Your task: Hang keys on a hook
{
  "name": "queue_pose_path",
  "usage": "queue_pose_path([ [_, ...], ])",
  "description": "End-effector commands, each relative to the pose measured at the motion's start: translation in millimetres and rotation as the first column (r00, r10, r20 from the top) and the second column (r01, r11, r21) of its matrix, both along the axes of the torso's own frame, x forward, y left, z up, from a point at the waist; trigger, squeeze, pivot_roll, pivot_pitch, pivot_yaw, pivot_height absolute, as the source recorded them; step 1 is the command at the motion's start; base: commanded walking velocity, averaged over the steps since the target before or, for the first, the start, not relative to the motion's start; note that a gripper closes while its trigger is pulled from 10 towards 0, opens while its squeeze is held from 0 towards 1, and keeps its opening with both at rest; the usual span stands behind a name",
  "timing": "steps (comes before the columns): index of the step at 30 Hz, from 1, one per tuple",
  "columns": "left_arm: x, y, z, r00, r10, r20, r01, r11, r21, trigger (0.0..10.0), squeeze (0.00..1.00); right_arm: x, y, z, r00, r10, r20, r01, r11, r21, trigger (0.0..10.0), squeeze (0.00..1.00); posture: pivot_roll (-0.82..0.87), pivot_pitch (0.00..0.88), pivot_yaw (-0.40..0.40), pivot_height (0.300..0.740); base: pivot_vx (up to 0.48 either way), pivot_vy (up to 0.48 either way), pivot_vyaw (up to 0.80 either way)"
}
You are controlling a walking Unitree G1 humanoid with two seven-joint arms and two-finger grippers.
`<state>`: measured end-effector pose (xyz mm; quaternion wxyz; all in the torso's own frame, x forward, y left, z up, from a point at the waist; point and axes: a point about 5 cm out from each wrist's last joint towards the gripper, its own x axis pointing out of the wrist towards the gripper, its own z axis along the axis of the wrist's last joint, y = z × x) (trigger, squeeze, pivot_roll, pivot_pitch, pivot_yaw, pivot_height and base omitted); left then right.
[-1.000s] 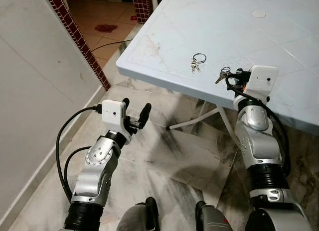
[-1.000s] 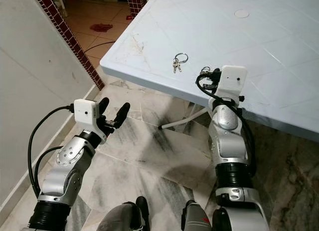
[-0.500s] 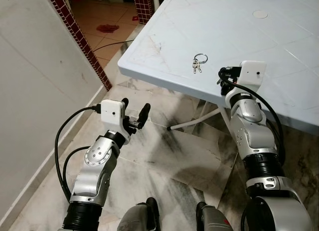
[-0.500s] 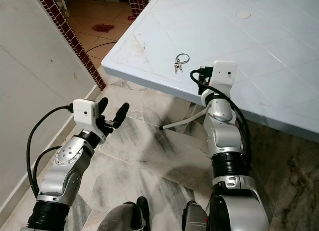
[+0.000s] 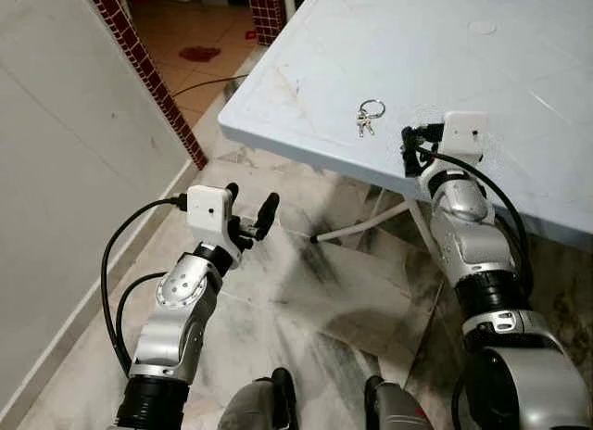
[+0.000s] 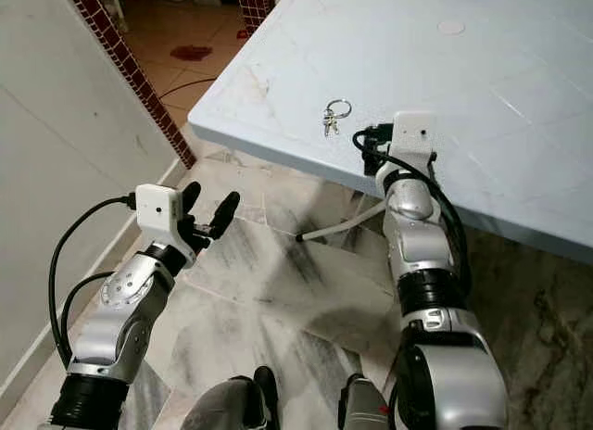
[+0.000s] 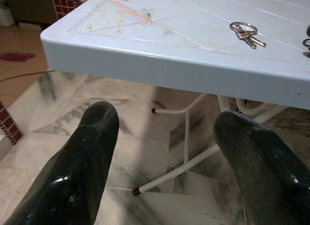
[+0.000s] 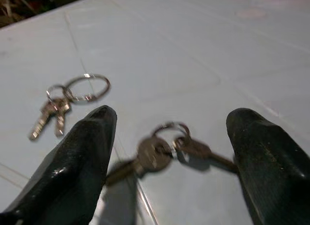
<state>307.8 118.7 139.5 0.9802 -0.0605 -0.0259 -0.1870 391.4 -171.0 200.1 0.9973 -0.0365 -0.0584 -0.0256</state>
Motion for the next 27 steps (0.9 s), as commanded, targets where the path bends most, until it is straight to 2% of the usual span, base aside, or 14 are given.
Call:
queue_pose_path([
  [1,-2.5,6.2,-1.4,1.000,0.011,-0.005,-0.011,1.000,0.019,10.0,0.00,1.7,6.4,0.5,1.000,0.021,0.001,-0.021,1.000,-0.010,10.0,1.00,-0.02,0.219,0.179,0.740,0.000,0.000,0.00],
  [6,-3.1,6.2,-1.1,1.000,0.012,-0.005,-0.012,1.000,0.019,10.0,0.00,3.8,11.7,2.0,0.999,0.046,0.004,-0.046,0.999,-0.007,10.0,1.00,-0.01,0.222,0.176,0.740,0.000,0.000,0.00],
  [15,-4.6,7.2,-2.3,1.000,0.011,-0.012,-0.011,1.000,0.025,10.0,0.00,6.6,1.4,-12.5,0.997,0.039,-0.063,-0.040,0.999,-0.017,10.0,1.00,-0.01,0.225,0.179,0.740,0.000,0.000,0.00],
  [16,-4.6,7.4,-2.3,1.000,0.011,-0.012,-0.011,1.000,0.025,10.0,0.00,6.5,1.0,-14.2,0.997,0.042,-0.071,-0.043,0.999,-0.010,10.0,0.00,-0.01,0.226,0.179,0.740,0.000,0.000,0.00],
  [22,-4.8,8.5,-2.4,1.000,0.012,-0.014,-0.011,1.000,0.028,10.0,0.00,5.2,2.5,-23.0,0.993,0.049,-0.107,-0.047,0.999,0.015,10.0,0.00,0.00,0.224,0.181,0.740,0.000,0.000,0.00],
  [23,-4.7,8.7,-2.5,1.000,0.012,-0.014,-0.012,1.000,0.029,10.0,0.00,4.7,4.1,-25.5,0.992,0.050,-0.116,-0.048,0.999,0.025,7.1,0.00,0.00,0.222,0.179,0.740,0.000,0.000,0.00],
  [24,-4.7,8.8,-2.5,1.000,0.012,-0.014,-0.012,1.000,0.029,10.0,0.00,4.3,5.2,-27.1,0.991,0.052,-0.122,-0.048,0.998,0.032,0.0,0.00,0.00,0.222,0.179,0.740,0.000,0.000,0.00],
  [27,-4.5,8.9,-2.4,1.000,0.012,-0.014,-0.012,0.999,0.030,10.0,0.00,3.3,10.6,-29.8,0.990,0.070,-0.125,-0.064,0.997,0.051,0.0,0.00,0.00,0.219,0.178,0.740,0.000,0.000,0.00],
])
